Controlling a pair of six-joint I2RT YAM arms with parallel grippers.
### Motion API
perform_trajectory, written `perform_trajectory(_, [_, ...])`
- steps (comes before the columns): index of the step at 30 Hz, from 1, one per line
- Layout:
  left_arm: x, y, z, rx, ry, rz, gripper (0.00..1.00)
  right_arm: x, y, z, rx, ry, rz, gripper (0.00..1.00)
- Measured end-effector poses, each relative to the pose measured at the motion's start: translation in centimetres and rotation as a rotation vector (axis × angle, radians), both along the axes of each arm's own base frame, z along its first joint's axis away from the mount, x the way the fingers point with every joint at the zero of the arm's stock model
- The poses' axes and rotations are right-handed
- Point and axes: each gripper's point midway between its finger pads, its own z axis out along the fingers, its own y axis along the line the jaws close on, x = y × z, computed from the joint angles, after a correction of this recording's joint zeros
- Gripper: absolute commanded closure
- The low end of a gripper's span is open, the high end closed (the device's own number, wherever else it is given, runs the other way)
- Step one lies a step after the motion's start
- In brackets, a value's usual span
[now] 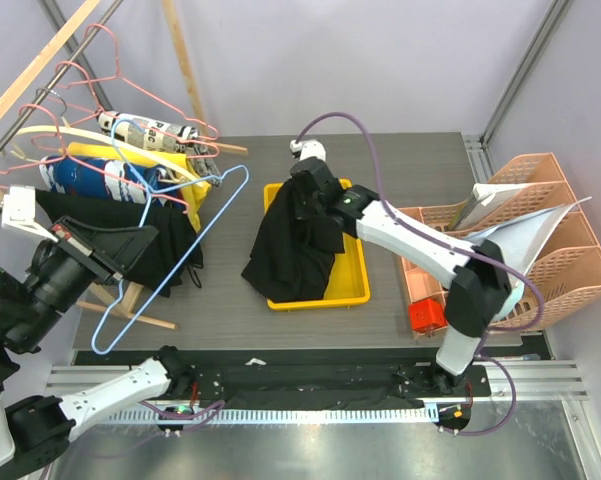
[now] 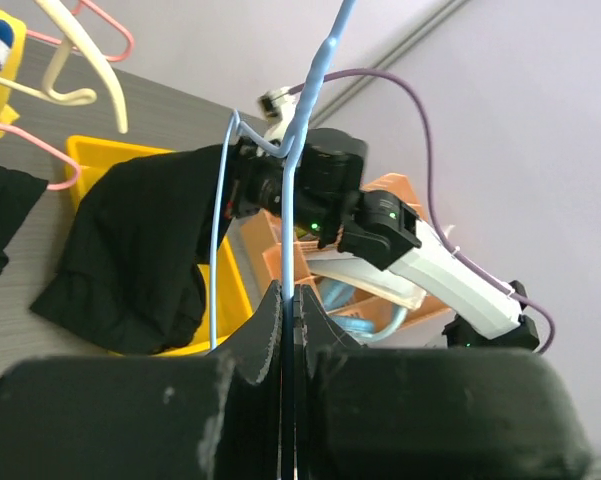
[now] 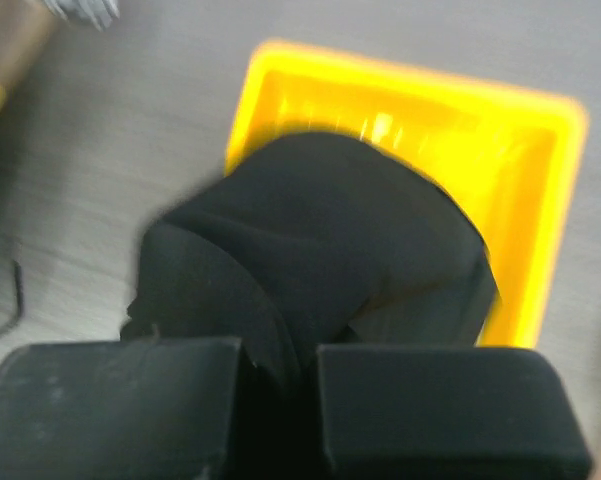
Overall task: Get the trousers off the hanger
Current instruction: Place the trousers into the basket, then pass the hanger from the left arm to the right
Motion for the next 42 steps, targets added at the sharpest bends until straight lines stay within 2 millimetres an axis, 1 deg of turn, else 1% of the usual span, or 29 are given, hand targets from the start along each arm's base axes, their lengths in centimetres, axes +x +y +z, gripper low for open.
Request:
perform_trajectory(1, [0.3,-0.1,-0.2,0.015,0.004,0.009,1.00,0.2,0.4,-1.8,-0.008,0.044,0.002,0.81])
perform_trajectory(2, [0.6,-0.2,-0.4,0.025,0.008,0.017,1.00,0.2,0.5,-3.5,-0.017,0.090,0.003,0.67])
perform_trajectory(3, [1.0,-0.3,-0.5,0.036,0.012,0.027,1.00,0.1,0.6,-5.1,-0.023,0.139,-0.002,0.37])
perform_trajectory(4, [1.4,-0.4,-0.7,0.048,0.018,0.038,1.00,-0.1,0.3,-6.4,-0.034,0.187,-0.011,0.29])
perform_trajectory(5, [1.7,-0.5,-0.8,0.060,0.022,0.048,1.00,-0.4,-0.1,-7.3,-0.044,0.232,-0.025,0.22])
perform_trajectory(6, [2.1,-0.6,-1.0,0.074,0.026,0.056,1.00,-0.8,-0.5,-7.7,-0.053,0.266,-0.034,0.14])
perform_trajectory(8, [2.9,-1.0,-1.3,0.101,0.035,0.071,1.00,-1.6,-1.3,-7.6,-0.062,0.314,-0.056,0.11])
perform_trajectory(11, [4.0,-1.7,-1.5,0.135,0.040,0.086,1.00,-3.0,-2.7,-5.8,-0.051,0.351,-0.081,0.10])
perform_trajectory(13, [4.9,-2.3,-1.4,0.145,0.031,0.096,1.00,-4.9,-4.1,-3.9,-0.041,0.368,-0.090,0.10])
perform_trajectory(16, [6.4,-3.4,-1.2,0.164,0.018,0.109,1.00,-7.8,-5.5,0.4,0.026,0.353,-0.048,0.11])
perform_trajectory(19, [8.0,-4.6,-1.0,0.184,0.006,0.123,1.00,-11.7,-6.0,6.2,0.160,0.306,0.064,0.11])
perform_trajectory(20, [8.8,-5.2,-0.9,0.193,0.001,0.130,1.00,-13.4,-5.8,9.0,0.229,0.276,0.125,0.11])
perform_trajectory(21, [9.3,-5.6,-0.9,0.200,-0.002,0.135,1.00,-14.6,-5.5,11.0,0.278,0.253,0.172,0.11])
perform_trajectory(23, [10.6,-6.3,-0.8,0.211,-0.010,0.156,1.00,-17.8,-4.1,15.8,0.391,0.197,0.301,0.11])
perform_trajectory(24, [11.3,-6.7,-0.9,0.222,-0.012,0.168,1.00,-19.1,-3.3,17.6,0.433,0.176,0.358,0.12])
perform_trajectory(27, [13.2,-7.7,-1.0,0.246,-0.012,0.205,1.00,-23.8,0.3,22.0,0.517,0.140,0.550,0.13])
perform_trajectory(29, [14.4,-8.4,-1.3,0.271,-0.009,0.227,1.00,-25.5,2.9,23.8,0.547,0.118,0.618,0.15])
perform_trajectory(30, [14.9,-8.6,-1.4,0.278,-0.008,0.239,1.00,-25.9,4.1,24.7,0.562,0.102,0.633,0.16])
perform_trajectory(31, [15.2,-8.6,-1.5,0.284,-0.008,0.250,1.00,-25.9,5.5,25.2,0.573,0.088,0.635,0.18])
perform_trajectory(32, [15.5,-8.6,-1.5,0.287,-0.007,0.266,1.00,-25.7,6.7,25.2,0.576,0.080,0.627,0.21])
perform_trajectory(33, [15.6,-8.4,-1.5,0.289,-0.009,0.282,1.00,-25.3,8.0,24.8,0.575,0.075,0.613,0.22])
perform_trajectory(34, [15.8,-8.1,-1.2,0.284,-0.014,0.302,1.00,-25.0,9.4,23.9,0.562,0.072,0.586,0.22])
perform_trajectory(36, [15.8,-7.6,-0.8,0.272,-0.023,0.329,1.00,-24.7,10.8,22.6,0.534,0.064,0.550,0.23])
perform_trajectory(38, [15.9,-7.1,-0.2,0.258,-0.032,0.355,1.00,-24.7,11.6,21.3,0.495,0.042,0.518,0.25])
perform_trajectory(39, [15.9,-6.9,0.1,0.250,-0.037,0.367,1.00,-24.9,11.9,21.1,0.481,0.030,0.507,0.25])
perform_trajectory(40, [15.9,-6.8,0.4,0.243,-0.041,0.374,1.00,-25.0,12.1,20.9,0.470,0.015,0.499,0.28])
perform_trajectory(42, [15.8,-6.6,0.8,0.232,-0.048,0.385,1.00,-25.3,12.2,21.1,0.457,-0.020,0.486,0.29])
